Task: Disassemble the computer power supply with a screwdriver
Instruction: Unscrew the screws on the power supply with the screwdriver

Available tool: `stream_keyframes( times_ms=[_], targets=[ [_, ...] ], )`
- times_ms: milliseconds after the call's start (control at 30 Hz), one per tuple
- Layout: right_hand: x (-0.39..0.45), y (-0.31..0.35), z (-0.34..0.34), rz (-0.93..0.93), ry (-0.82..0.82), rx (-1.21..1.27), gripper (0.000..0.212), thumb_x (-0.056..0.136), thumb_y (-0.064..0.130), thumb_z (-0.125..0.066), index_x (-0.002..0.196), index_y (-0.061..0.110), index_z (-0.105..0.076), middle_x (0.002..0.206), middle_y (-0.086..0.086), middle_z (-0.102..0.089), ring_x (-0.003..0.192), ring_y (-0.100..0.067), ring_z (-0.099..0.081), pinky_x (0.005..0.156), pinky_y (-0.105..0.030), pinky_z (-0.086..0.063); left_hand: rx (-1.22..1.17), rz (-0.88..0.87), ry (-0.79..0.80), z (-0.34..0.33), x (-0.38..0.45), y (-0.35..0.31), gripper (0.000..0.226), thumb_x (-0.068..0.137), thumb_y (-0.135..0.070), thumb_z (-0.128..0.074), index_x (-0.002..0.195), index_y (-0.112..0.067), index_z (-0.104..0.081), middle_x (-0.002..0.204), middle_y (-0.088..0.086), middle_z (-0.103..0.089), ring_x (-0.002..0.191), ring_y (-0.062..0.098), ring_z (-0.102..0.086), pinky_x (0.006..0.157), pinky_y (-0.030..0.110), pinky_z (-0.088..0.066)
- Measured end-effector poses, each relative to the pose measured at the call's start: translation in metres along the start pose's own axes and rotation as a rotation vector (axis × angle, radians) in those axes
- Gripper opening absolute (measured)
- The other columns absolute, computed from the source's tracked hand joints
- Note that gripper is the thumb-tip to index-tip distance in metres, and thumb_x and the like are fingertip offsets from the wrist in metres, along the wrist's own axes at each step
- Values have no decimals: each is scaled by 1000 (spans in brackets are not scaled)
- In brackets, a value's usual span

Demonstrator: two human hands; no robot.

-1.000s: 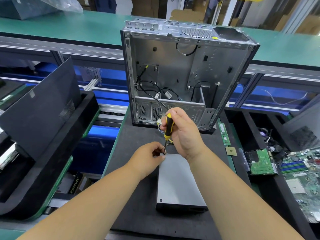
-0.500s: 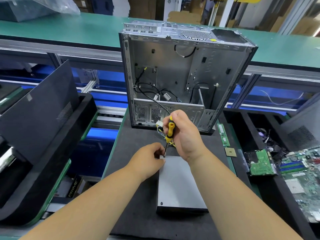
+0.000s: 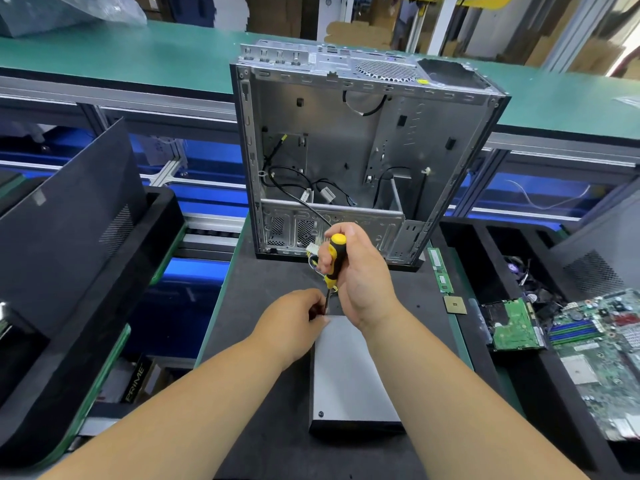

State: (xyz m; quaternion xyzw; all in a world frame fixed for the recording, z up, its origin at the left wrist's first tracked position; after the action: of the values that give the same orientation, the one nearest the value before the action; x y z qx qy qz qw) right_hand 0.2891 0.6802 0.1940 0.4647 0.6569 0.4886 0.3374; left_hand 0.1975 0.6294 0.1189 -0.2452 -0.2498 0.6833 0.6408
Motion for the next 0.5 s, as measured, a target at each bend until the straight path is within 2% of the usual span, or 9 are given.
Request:
stream_keyframes(
  times_ms=[133,267,400,500],
  targets=[
    [-1,-2,1,-12,22,108,34,103,42,-33,95,13,-49,60,1,-47,56,-13,-40,58,-22,-39,43,-20,-6,3,1,-2,11,91,-33,-66,88,-29,-56,87,-10,-61,80,11,-56,61,21,-37],
    [1,-2,7,-9,22,7,24,92,39,-45,86,17,-41,65,3,-53,59,-14,-45,64,-32,-33,93,-32,1,3,2,-5,11,91,-32,-64,87,-29,-54,87,-10,-59,81,13,-54,63,25,-38],
    [2,1,10,-23,40,5,20,90,35,-51,83,17,-51,77,4,-61,67,-13,-56,73,-33,-44,104,-29,-3,2,2,-5,9,91,-32,-64,90,-27,-56,88,-10,-59,82,13,-55,64,25,-39],
    [3,2,11,-46,26,29,22,88,33,-53,83,13,-61,77,3,-62,69,-15,-57,79,-37,-45,121,-30,-8,2,2,-5,11,92,-34,-63,89,-27,-55,86,-11,-57,80,13,-54,62,25,-38]
  ],
)
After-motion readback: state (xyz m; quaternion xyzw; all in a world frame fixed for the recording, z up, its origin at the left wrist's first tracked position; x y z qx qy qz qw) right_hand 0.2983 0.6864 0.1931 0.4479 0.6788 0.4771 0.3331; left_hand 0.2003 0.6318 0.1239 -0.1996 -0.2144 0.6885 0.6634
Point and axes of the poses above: each hand's wrist, its own x-axis towards the middle knuckle, its own z-axis out of the back of the hand, y = z × x, the point moved 7 cm from there along x, towards the middle knuckle
